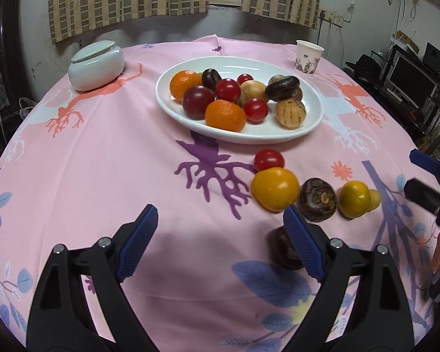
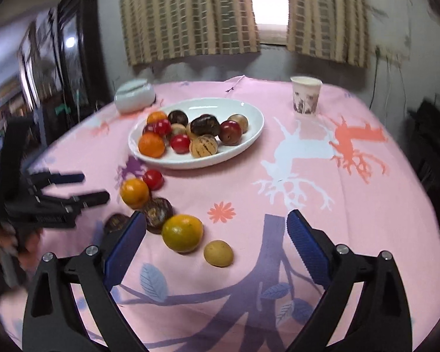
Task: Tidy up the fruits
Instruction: 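Move both grippers back toward the remaining fruit, then grasp a large yellow citrus with the right gripper while the left grasps a yellow tomato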
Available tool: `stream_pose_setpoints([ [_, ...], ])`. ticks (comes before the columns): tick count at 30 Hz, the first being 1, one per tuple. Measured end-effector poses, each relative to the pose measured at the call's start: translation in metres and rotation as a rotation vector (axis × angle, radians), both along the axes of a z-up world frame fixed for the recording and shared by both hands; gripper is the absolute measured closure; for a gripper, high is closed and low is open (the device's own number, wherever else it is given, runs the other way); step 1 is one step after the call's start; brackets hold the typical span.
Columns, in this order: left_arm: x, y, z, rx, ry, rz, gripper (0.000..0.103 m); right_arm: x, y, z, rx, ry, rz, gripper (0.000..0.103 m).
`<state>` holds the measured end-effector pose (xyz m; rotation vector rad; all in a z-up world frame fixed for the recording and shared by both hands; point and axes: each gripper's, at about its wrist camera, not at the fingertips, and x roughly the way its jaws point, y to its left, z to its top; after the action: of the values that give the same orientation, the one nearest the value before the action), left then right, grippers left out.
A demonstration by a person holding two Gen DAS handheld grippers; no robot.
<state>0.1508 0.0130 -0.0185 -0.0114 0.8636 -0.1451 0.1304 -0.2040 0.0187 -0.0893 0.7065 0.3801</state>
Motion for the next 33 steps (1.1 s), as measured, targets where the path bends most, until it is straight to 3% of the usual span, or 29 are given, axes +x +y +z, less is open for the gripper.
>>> stream_pose_setpoints([
  [4,0.002,0.006,-0.004,-0.053,0.027,-0.011,0.014,-0.007,0.024,-0.014,-0.136,-0.035,0.061,0.014],
  [8,0.003,0.004,-0.009,-0.057,0.052,-0.031,0.014,0.0,0.031,-0.029,-0.103,0.058,0.122,0.036],
  [18,0.001,0.005,-0.006,-0.077,0.049,-0.033,0.013,0.013,0.042,-0.038,-0.137,0.073,0.123,0.04],
  [21,0.0,0.003,-0.006,-0.069,0.05,-0.038,0.013,0.018,0.049,-0.041,-0.207,0.061,0.145,0.05],
  [23,0.0,0.003,-0.007,-0.064,0.048,-0.042,0.013,0.017,0.054,-0.041,-0.219,0.069,0.191,0.062],
  [25,0.001,0.001,-0.009,-0.059,0.053,-0.044,0.013,0.015,0.059,-0.041,-0.256,0.05,0.212,0.062],
  [33,0.0,-0.003,-0.013,-0.05,0.051,-0.055,0.013,0.018,0.032,-0.017,-0.036,0.095,0.202,0.062],
])
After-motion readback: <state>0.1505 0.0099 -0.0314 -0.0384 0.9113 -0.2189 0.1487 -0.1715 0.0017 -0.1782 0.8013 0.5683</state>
